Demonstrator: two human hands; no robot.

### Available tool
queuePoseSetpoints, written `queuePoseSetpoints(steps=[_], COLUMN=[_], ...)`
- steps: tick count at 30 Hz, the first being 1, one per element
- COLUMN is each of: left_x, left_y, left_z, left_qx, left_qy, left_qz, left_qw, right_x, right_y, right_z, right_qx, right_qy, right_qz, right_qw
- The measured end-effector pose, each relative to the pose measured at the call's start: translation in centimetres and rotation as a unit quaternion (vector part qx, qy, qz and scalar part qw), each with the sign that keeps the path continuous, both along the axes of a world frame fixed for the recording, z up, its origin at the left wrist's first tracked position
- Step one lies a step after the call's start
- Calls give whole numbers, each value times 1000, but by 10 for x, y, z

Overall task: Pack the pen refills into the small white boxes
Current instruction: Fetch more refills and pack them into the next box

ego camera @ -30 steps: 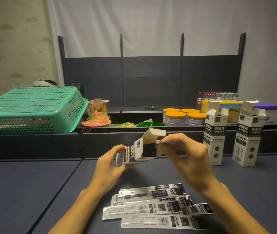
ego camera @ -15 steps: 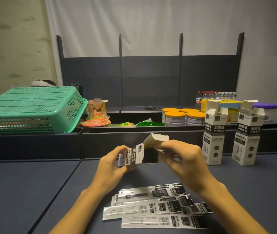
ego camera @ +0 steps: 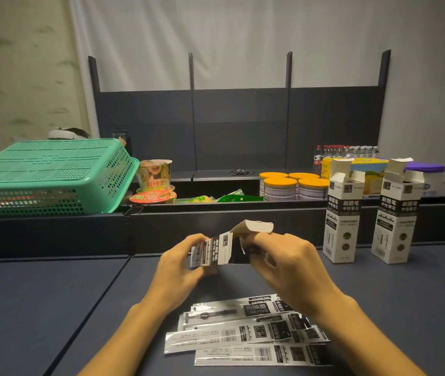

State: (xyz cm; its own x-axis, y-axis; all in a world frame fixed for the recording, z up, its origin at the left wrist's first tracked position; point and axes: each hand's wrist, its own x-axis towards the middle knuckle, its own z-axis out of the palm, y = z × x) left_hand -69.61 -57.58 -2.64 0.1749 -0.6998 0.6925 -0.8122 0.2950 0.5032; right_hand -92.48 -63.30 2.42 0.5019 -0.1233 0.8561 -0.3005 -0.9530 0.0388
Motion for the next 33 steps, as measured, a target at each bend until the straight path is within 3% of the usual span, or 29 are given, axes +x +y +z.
queuePoseSetpoints(steps=[6, 17, 24, 29, 31, 33], left_x=[-1, 0, 6, 8, 9, 10], left_y=[1, -2, -5, -2, -1, 0], left_z=[0, -5, -7, -3, -2, -2], left_qx=[2, 0, -3, -24, -28, -31], left_qy=[-11, -23, -15, 27, 33, 36], left_qz=[-5, -3, 22, 31, 36, 42], left_qw=[1000, 1000, 1000, 999, 998, 998], right_x=[3, 2, 4, -1, -8, -15], right_y=[10, 13, 14, 7, -2, -13], right_z=[1, -4, -5, 2, 4, 2], right_qx=[21, 127, 64, 42, 77, 150], right_qy=[-6, 138, 89, -67, -96, -31], right_qz=[-45, -18, -40, 23, 26, -12], right_qw=[999, 982, 993, 997, 992, 988])
